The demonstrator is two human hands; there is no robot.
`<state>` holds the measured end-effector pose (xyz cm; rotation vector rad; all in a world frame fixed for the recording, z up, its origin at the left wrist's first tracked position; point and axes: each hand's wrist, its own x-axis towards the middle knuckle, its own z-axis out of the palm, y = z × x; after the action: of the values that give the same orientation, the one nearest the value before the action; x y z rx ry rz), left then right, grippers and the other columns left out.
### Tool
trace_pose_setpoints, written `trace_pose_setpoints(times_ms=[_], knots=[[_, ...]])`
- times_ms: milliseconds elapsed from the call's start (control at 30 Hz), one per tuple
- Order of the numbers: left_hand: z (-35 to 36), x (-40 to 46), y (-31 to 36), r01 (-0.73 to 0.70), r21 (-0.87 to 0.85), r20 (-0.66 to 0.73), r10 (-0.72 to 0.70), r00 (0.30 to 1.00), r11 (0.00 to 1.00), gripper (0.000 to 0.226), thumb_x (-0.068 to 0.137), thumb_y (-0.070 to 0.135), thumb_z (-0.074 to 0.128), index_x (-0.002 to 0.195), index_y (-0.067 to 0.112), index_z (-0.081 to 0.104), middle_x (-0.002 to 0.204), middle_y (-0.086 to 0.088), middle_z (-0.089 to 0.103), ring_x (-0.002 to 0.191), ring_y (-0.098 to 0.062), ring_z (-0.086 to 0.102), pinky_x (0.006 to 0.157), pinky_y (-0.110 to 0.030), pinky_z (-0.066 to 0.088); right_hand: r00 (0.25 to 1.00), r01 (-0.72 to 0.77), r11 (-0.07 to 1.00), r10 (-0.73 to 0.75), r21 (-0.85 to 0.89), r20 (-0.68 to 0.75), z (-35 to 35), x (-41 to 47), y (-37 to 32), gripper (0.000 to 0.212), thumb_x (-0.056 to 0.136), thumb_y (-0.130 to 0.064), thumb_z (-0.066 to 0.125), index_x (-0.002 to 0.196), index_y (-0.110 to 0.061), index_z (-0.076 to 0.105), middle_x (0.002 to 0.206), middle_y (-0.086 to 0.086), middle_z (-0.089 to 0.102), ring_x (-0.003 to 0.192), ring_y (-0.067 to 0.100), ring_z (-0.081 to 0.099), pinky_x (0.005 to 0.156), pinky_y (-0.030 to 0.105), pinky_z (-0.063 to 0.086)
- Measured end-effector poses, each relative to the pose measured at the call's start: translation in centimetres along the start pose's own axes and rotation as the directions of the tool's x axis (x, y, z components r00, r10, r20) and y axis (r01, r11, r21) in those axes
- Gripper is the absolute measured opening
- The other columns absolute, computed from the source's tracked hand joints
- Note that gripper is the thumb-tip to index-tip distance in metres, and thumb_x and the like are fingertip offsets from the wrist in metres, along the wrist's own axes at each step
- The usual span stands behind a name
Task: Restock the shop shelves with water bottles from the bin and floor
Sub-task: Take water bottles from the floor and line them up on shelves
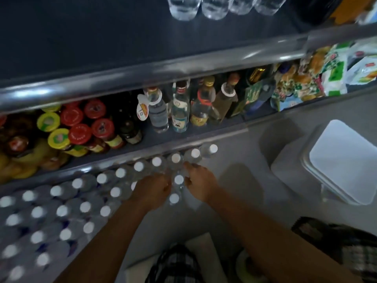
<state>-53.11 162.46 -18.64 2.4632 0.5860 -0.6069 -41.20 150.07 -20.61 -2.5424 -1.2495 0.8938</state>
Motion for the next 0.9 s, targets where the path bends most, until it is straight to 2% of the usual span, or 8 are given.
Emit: trace_pose_setpoints(times_ms=[133, 267, 433, 533, 733, 900], knots=[[2.7, 0.0, -1.0, 0.021, -0.01, 0.024, -0.021, 0.999, 1.0, 0.022, 0.095, 0.027, 0.043, 0.1, 0.021, 0.063, 0.107, -0.007, 0.064, 0.1, -0.027, 0.061, 0.08, -0.038, 0.05, 0.999, 0.0, 1.0, 0.001, -0.031, 0.046, 3.3, 1.1, 0.3, 0.051, 0.09, -0.023, 0.054, 0.138, -0.02, 0.035, 0.119, 0.012, 0.058, 0.109, 0.033, 0.057, 0.083, 0.039, 0.047], [3.9, 0.8, -1.4, 0.021, -0.018, 0.036, -0.021, 0.999, 1.0, 0.02, 0.095, 0.025, 0.045, 0.099, 0.018, 0.063, 0.104, -0.008, 0.065, 0.098, -0.028, 0.061, 0.075, -0.034, 0.045, 0.996, -0.003, 0.997, 0.01, -0.082, 0.086, 5.4, 2.4, 0.5, 0.055, 0.089, -0.026, 0.057, 0.139, -0.019, 0.035, 0.121, 0.014, 0.058, 0.11, 0.036, 0.056, 0.085, 0.041, 0.047], [4.2, 1.6, -1.6, 0.031, -0.022, 0.033, -0.031, 0.999, 0.999, 0.019, 0.095, 0.025, 0.046, 0.1, 0.019, 0.064, 0.107, -0.007, 0.064, 0.1, -0.028, 0.06, 0.077, -0.035, 0.047, 0.996, -0.003, 0.995, 0.011, -0.097, 0.091, 6.5, 3.8, 0.7, 0.05, 0.088, -0.022, 0.056, 0.135, -0.017, 0.037, 0.118, 0.016, 0.059, 0.108, 0.038, 0.057, 0.083, 0.042, 0.047], [4.6, 1.9, -1.8, 0.03, 0.017, 0.048, -0.03, 0.998, 0.999, 0.02, 0.095, 0.024, 0.044, 0.1, 0.02, 0.062, 0.106, -0.005, 0.065, 0.098, -0.026, 0.06, 0.072, -0.032, 0.041, 0.998, 0.003, 0.993, 0.005, -0.114, 0.07, 6.7, 4.1, 0.7, 0.047, 0.089, -0.019, 0.057, 0.133, -0.017, 0.039, 0.112, 0.015, 0.062, 0.104, 0.037, 0.06, 0.08, 0.041, 0.048], [5.4, 1.8, -1.8, 0.027, 0.086, 0.127, -0.038, 0.991, 0.996, 0.026, 0.098, 0.028, 0.043, 0.111, 0.017, 0.061, 0.115, -0.006, 0.063, 0.104, -0.027, 0.061, 0.077, -0.034, 0.043, 0.997, 0.013, 0.99, -0.002, -0.14, 0.083, 6.8, 4.4, 0.4, 0.039, 0.093, -0.016, 0.053, 0.129, -0.013, 0.04, 0.114, 0.016, 0.061, 0.105, 0.036, 0.06, 0.081, 0.041, 0.049], [5.4, 1.6, -1.6, 0.039, 0.178, 0.196, -0.074, 0.978, 0.983, 0.024, 0.098, 0.029, 0.042, 0.111, 0.017, 0.059, 0.121, -0.006, 0.061, 0.11, -0.028, 0.059, 0.077, -0.034, 0.041, 0.993, 0.0, 0.987, 0.019, -0.162, 0.116, 6.0, 3.8, 0.7, 0.043, 0.095, -0.012, 0.049, 0.136, -0.013, 0.038, 0.119, 0.017, 0.059, 0.109, 0.035, 0.058, 0.086, 0.041, 0.047]])
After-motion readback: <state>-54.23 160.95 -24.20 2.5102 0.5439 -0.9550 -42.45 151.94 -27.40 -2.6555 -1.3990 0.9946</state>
